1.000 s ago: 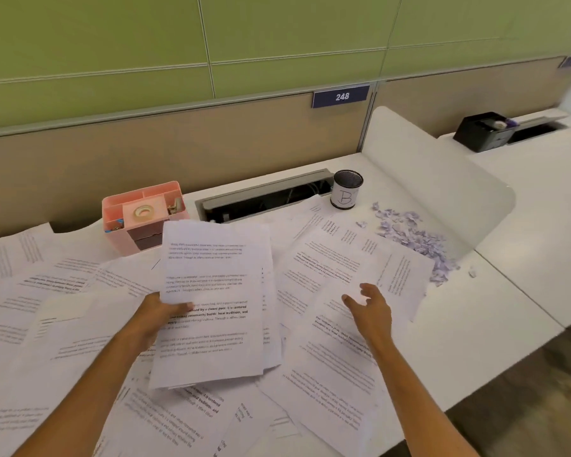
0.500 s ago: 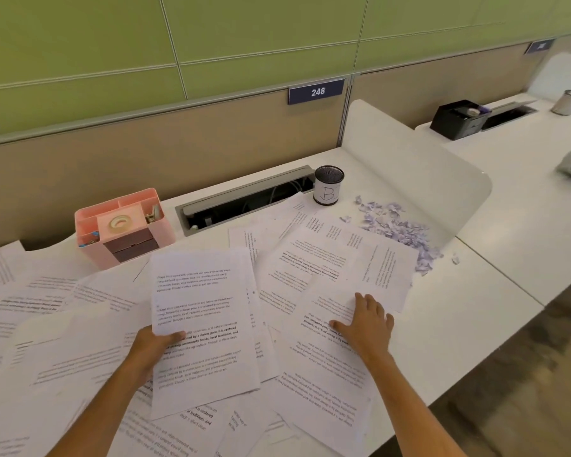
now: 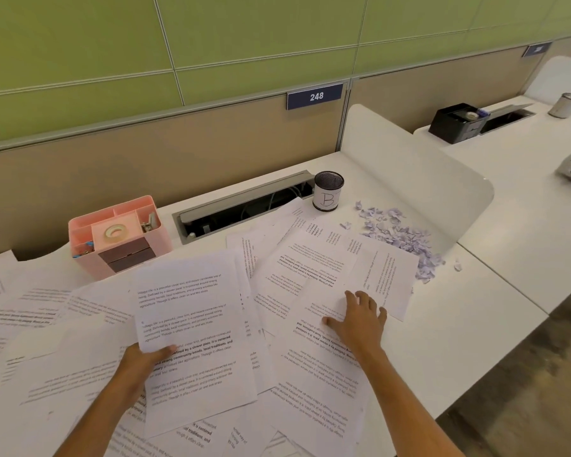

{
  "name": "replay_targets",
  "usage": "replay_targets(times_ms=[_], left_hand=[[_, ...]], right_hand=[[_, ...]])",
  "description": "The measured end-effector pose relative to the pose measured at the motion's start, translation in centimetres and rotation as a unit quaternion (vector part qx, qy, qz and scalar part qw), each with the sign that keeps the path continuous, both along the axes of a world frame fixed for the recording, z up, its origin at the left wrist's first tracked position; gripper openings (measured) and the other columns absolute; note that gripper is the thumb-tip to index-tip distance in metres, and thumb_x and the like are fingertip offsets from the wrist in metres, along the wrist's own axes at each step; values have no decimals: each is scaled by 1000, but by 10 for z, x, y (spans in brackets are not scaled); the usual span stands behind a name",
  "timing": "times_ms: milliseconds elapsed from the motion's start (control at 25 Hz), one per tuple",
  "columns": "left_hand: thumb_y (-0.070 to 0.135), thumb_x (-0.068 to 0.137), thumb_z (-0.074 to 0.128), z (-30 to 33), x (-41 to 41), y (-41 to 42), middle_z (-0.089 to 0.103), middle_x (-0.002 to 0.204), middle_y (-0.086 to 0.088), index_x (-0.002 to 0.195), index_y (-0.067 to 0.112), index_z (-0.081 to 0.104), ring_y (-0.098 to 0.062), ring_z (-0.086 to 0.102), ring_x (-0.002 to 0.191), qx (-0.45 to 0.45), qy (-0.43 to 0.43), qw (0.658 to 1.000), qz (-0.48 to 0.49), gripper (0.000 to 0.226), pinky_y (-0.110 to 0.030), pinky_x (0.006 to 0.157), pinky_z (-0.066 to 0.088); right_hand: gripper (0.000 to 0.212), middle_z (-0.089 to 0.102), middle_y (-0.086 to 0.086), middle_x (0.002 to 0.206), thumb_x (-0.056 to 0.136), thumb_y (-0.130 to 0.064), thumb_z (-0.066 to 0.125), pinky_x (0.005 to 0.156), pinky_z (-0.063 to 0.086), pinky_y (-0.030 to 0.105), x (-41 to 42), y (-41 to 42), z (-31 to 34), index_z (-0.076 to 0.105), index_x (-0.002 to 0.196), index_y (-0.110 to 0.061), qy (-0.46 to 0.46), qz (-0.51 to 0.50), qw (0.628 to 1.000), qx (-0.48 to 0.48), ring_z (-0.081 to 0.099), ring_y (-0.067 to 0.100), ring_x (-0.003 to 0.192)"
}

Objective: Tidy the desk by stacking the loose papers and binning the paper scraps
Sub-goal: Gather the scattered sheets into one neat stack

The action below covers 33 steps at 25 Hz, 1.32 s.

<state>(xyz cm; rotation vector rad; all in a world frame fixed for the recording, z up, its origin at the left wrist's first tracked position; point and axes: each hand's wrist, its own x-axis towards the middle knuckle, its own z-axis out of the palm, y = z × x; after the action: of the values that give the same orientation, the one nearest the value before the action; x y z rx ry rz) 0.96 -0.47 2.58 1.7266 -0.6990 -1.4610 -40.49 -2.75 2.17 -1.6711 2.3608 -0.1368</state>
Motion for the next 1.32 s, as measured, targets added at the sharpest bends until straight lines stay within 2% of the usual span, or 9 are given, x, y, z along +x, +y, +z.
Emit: replay_targets(times_ms=[80, 320, 480, 560, 760, 880, 1000, 1120, 1320], left_hand=[[4, 74, 78, -1, 0, 0, 71, 109, -17, 117, 6, 64, -37, 66, 99, -2, -4, 1000, -2, 45, -56, 93, 50], [4, 73, 79, 1, -1, -2, 71, 108, -16, 117, 6, 64, -36, 67, 99, -7, 2, 1000, -8, 47, -53, 92, 52], [4, 72, 78, 7, -3, -7, 73, 105, -15, 115, 7, 65, -35, 68, 97, -19, 6, 1000, -16, 45, -50, 87, 54], [3, 73, 77, 11, -4, -11, 73, 104, -14, 113, 8, 65, -35, 69, 96, -26, 6, 999, -18, 41, -48, 84, 55], [4, 75, 77, 15, -6, -22, 76, 100, -9, 107, 12, 67, -31, 71, 93, -40, 3, 999, -28, 35, -44, 83, 55], [3, 76, 76, 14, -9, -25, 76, 97, -8, 106, 12, 68, -29, 72, 91, -41, 1, 999, -28, 33, -39, 77, 56], [4, 75, 77, 11, -12, -27, 76, 98, -8, 104, 13, 68, -30, 70, 92, -33, -8, 999, -30, 31, -39, 78, 55], [4, 75, 77, 9, -15, -27, 75, 97, -10, 104, 11, 68, -31, 70, 92, -27, -9, 999, -29, 31, -39, 77, 55], [3, 76, 76, 8, -18, -26, 76, 95, -9, 103, 10, 68, -30, 71, 90, -31, -18, 999, -31, 29, -38, 75, 55]], right_hand=[[88, 30, 4, 153, 75, -70, 61, 115, 17, 52, -1, -5, -1, 33, 144, -23, -4, 10, 999, 30, 27, 25, 142], [78, 49, 1, 133, 74, -68, 64, 111, 24, 49, -4, -17, 6, 47, 132, -20, 56, 28, 998, 28, 46, 24, 124], [41, 57, 0, 106, 81, -44, 70, 99, 37, 41, 0, -39, 12, 63, 112, -18, -19, 34, 999, 22, 57, 23, 107], [32, 56, 0, 99, 82, -35, 71, 92, 43, 40, 2, -57, 18, 65, 106, -17, -59, 30, 998, 7, 60, 24, 101], [55, 52, 9, 128, 84, -45, 66, 99, 41, 45, 1, -106, 23, 52, 128, -14, -72, 33, 997, -11, 51, 28, 116], [87, 30, 13, 152, 77, -62, 65, 111, 28, 54, -5, -128, 19, 34, 143, -16, -79, 12, 996, 46, 30, 33, 139], [112, 10, 12, 160, 68, -75, 64, 114, 15, 58, -10, -136, 15, 15, 152, -18, -58, 28, 991, 115, 12, 34, 147], [119, 22, 12, 157, 62, -75, 69, 114, 19, 58, -11, -135, 12, 17, 151, -17, -7, 53, 992, 117, 21, 33, 144], [109, 42, 9, 142, 59, -74, 72, 109, 29, 52, -7, -136, 20, 34, 142, -13, 55, 56, 993, 86, 40, 30, 132]])
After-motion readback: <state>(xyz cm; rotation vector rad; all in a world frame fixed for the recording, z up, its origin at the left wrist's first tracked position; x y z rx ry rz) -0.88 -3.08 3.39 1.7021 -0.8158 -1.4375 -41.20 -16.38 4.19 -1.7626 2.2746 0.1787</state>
